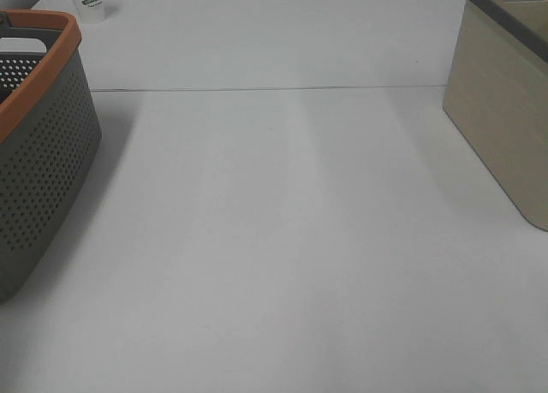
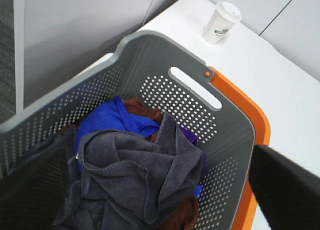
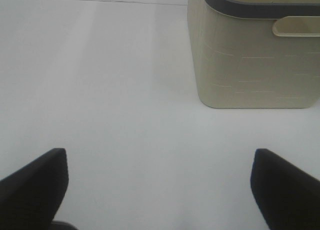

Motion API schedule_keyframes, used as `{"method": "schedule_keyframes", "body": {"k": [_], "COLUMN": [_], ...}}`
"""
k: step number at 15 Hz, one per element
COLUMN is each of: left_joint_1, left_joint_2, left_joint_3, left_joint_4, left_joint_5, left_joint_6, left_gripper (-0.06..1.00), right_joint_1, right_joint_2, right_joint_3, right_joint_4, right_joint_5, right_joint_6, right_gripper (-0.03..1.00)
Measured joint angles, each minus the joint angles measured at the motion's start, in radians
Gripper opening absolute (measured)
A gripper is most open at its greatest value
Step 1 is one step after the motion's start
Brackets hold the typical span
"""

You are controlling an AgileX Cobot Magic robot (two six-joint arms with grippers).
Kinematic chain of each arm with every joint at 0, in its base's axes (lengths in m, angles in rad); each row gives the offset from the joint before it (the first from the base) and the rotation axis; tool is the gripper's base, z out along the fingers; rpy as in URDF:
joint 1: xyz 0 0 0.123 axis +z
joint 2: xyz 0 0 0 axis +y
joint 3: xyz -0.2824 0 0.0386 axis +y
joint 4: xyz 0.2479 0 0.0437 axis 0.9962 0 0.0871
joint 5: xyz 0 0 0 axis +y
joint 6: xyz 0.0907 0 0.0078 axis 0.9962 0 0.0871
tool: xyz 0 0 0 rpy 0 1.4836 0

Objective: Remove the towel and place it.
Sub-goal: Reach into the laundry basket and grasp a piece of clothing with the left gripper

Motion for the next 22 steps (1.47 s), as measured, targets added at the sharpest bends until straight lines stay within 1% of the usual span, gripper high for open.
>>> {"method": "schedule_keyframes", "body": {"k": [2,3,4,5,8,9,10,11,12,15,16,19,22], "left_joint_1": [0.0,0.0,0.0,0.0,-0.004,-0.036,-0.053,-0.061,-0.076,-0.122,-0.126,-0.138,-0.141], "left_joint_2": [0.102,0.15,0.201,0.227,0.375,0.439,0.454,0.459,0.465,0.514,0.524,0.585,0.645], "left_joint_3": [-0.001,-0.002,-0.017,-0.031,-0.176,-0.209,-0.209,-0.209,-0.209,-0.211,-0.211,-0.211,-0.211], "left_joint_4": [0.001,0.001,0.001,0.001,0.005,0.005,0.023,0.035,0.063,0.173,0.183,0.21,0.229], "left_joint_5": [-0.011,-0.011,-0.005,0.005,0.124,0.158,0.151,0.144,0.137,0.169,0.172,0.173,0.171], "left_joint_6": [-0.097,-0.135,-0.164,-0.17,-0.182,-0.264,-0.333,-0.37,-0.431,-0.562,-0.575,-0.66,-0.673], "left_gripper": [0.83,0.82,0.81,0.8,0.78,0.76,0.75,0.75,0.75,0.75,0.75,0.75,0.75], "right_joint_1": [0.0,0.0,0.0,0.0,0.0,0.0,0.0,0.0,0.0,0.0,0.0,0.0,0.0], "right_joint_2": [0.0,0.0,0.0,0.0,0.0,0.0,0.0,0.0,0.0,0.0,0.0,0.0,0.0], "right_joint_3": [0.0,0.0,0.0,0.0,0.0,0.0,0.0,0.0,0.0,0.0,0.0,0.0,0.0], "right_joint_4": [0.0,0.0,0.0,0.0,0.0,0.0,0.0,0.0,0.0,0.0,0.0,0.0,0.0], "right_joint_5": [0.0,0.0,0.0,0.0,-0.001,-0.001,-0.001,-0.001,-0.001,-0.001,-0.001,-0.001,-0.001], "right_joint_6": [0.0,0.0,0.0,0.0,0.0,0.0,0.0,0.0,0.0,0.0,0.0,0.0,0.0], "right_gripper": [0.95,0.95,0.95,0.95,0.95,0.95,0.95,0.95,0.95,0.95,0.95,0.95,0.95]}}
